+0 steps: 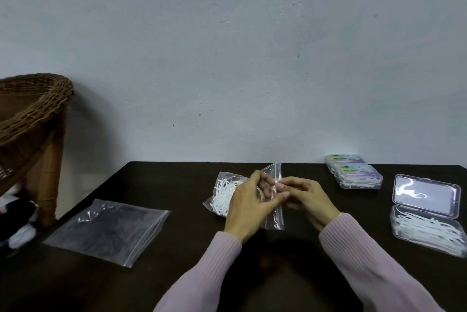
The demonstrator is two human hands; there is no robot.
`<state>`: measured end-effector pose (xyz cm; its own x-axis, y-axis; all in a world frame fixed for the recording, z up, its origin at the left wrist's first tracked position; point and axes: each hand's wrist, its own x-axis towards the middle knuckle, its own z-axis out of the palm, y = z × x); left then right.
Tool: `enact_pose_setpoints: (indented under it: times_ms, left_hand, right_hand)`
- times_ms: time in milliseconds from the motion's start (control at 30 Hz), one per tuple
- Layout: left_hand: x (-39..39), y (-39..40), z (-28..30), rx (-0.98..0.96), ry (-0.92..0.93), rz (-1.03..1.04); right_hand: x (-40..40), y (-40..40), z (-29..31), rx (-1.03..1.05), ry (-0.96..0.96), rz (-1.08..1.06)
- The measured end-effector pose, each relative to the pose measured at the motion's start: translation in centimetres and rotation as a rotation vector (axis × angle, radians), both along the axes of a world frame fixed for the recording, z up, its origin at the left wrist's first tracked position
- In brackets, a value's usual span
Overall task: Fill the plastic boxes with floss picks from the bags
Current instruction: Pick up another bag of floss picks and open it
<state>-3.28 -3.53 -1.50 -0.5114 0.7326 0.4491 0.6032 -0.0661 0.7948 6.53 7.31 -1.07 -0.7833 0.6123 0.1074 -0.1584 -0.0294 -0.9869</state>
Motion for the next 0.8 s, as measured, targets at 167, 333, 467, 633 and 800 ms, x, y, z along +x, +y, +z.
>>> enact_pose_setpoints:
  times_ms: [167,333,467,633,800]
  left_hand:
    - [-0.01,-0.05,0.06,-0.005,-0.033,-0.04]
    - [-0.08,0.02,-0.1,0.044,-0.148,-0.037]
    - [-0.62,0.05,-0.23,0.053,-0.255,-0.039]
    - [-0.83,0.18,-0.46,0.052,-0.29,-0.043]
    - [-0.72,0.12,-0.26,0.011,-0.326,-0.135]
  right_hand:
    - [0.34,0.13,0.06,0.034,-0.046,-0.026]
    - [0.45,0.12,0.24,0.025,-0.027,-0.027]
    - [0.51,0.01,0.47,0.007,-0.01,0.009]
    - [0.52,0.04,0.35,0.034,-0.018,-0.02]
    - [0.62,0.24,0.39,0.012,-0.019,-0.038]
